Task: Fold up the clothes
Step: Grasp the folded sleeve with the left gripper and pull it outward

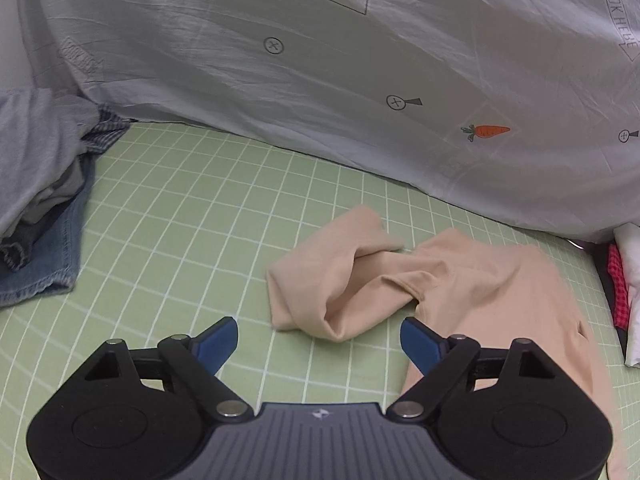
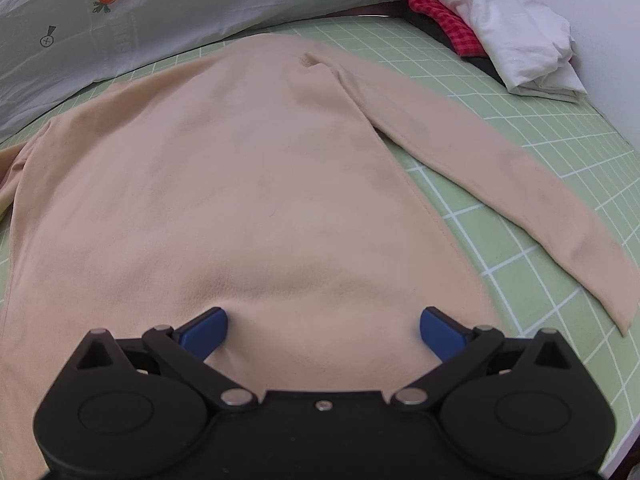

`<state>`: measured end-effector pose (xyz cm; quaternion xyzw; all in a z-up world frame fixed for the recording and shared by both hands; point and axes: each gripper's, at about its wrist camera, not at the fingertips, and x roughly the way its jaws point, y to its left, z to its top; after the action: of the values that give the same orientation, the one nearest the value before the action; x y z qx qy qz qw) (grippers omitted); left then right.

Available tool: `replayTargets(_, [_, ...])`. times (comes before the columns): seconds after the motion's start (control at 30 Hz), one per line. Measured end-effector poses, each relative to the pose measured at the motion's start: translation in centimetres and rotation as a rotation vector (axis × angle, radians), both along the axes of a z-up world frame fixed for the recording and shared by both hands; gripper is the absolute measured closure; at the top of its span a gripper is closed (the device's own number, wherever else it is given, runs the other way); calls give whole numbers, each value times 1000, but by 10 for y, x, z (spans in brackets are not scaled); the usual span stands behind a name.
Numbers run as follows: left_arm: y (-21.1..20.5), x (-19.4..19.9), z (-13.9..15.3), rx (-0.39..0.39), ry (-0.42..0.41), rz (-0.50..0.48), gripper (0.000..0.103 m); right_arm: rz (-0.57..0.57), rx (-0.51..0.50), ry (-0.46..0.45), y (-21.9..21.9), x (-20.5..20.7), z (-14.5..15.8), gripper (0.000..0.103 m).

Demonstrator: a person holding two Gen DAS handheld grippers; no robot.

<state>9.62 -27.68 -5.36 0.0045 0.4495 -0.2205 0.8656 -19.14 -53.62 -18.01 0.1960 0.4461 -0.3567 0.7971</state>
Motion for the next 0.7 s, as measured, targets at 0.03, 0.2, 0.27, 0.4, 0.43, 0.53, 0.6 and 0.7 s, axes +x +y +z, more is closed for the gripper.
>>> replayTargets(0.03, [-7, 11, -5, 7, 8, -20, 23, -7, 3, 2, 0, 1, 0, 0])
replayTargets(0.2, [-33, 50, -36, 22, 59, -68, 43, -58, 23, 21, -1, 7, 1, 0])
replayTargets(0.27, [-34, 60, -46, 21, 88, -49, 58, -66, 35, 31, -3, 10, 1, 0])
replayTargets(0.4, [-20, 64, -52, -23, 90, 16, 91, -48, 55, 44, -8, 14, 2, 0])
replayTargets(0.43, [-13, 61, -50, -38, 79, 36, 92, -42, 57, 45, -9, 14, 2, 0])
replayTargets(0.53, [10, 46, -40, -70, 43, 82, 93, -32, 54, 43, -9, 14, 2, 0])
replayTargets(0.6, [26, 30, -33, -72, 25, 108, 93, -26, 46, 36, -9, 12, 2, 0])
replayTargets(0.7, [45, 5, -33, -46, 53, 135, 87, -20, 25, 20, -5, 9, 1, 0])
